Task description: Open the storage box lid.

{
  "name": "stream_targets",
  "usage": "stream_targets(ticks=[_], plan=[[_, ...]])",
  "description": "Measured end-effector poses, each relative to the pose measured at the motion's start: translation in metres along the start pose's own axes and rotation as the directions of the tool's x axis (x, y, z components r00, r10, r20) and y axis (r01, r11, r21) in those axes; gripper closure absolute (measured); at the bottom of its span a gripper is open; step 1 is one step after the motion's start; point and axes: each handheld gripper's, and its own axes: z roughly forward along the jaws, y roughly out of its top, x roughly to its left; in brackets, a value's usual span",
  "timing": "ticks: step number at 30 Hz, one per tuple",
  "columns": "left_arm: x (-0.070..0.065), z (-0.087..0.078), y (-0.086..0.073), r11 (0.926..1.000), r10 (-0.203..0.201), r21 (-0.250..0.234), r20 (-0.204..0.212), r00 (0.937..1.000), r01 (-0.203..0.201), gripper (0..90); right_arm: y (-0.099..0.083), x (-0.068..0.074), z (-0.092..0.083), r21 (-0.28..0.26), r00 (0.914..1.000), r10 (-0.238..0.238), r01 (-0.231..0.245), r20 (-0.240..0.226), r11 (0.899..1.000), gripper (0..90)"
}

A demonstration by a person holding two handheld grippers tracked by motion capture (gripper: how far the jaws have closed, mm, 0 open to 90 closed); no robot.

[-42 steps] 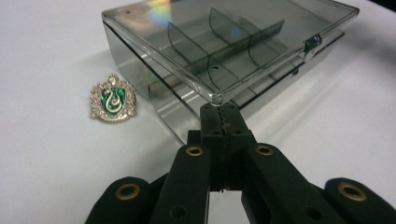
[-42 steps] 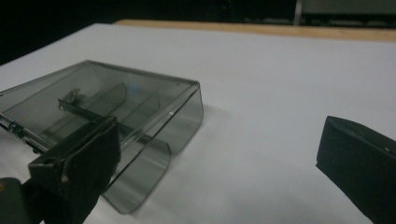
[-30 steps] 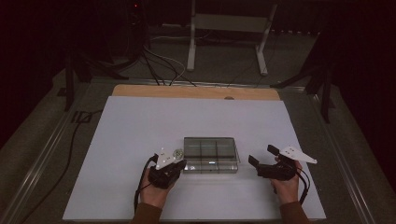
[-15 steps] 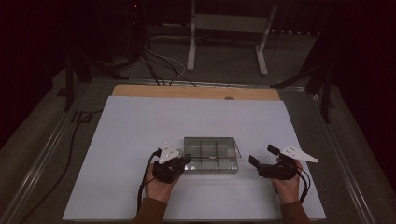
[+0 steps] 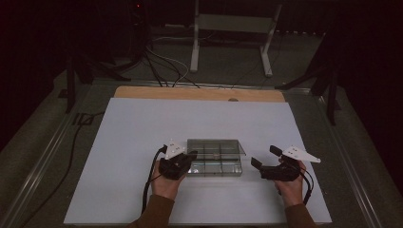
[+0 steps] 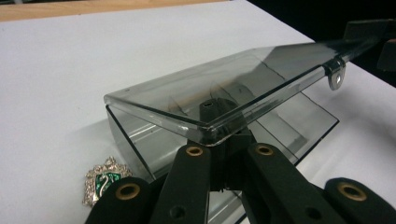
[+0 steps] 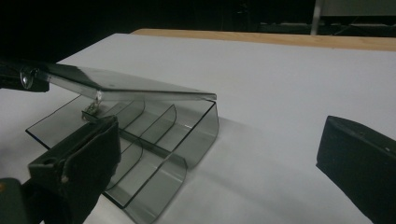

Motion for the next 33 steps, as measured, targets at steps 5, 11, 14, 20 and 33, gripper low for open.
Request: stream_targets(ticks=[5, 11, 14, 20, 33], plan=[[0.002, -0.001, 0.006, 1.0000, 0.003, -0.006, -0.003, 1.0000, -0.003, 90.0, 0.003, -0.002, 0.003, -0.006, 0.9999, -0.015, 0.015, -0.006, 1.000, 0.0], [0.004, 0.001, 0.012, 0.9999, 0.002, -0.013, -0.008, 1.0000, -0.002, 90.0, 0.010, -0.003, 0.005, -0.019, 0.9994, -0.029, 0.029, -0.020, 0.999, 0.0], [0.004, 0.002, 0.015, 0.9998, -0.001, -0.018, -0.011, 0.9999, 0.001, 90.0, 0.013, -0.002, 0.010, -0.009, 0.9988, -0.036, 0.036, -0.032, 0.999, 0.0], [0.004, 0.004, 0.019, 0.9998, 0.000, -0.019, -0.020, 0.9998, 0.000, 90.0, 0.017, -0.001, 0.021, 0.010, 0.9978, -0.053, 0.054, -0.039, 0.999, 1.1], [0.005, 0.008, 0.028, 0.9995, -0.008, -0.030, -0.038, 0.9993, 0.007, 90.0, 0.028, 0.003, 0.053, 0.053, 0.9922, -0.099, 0.103, -0.076, 0.993, 5.0]])
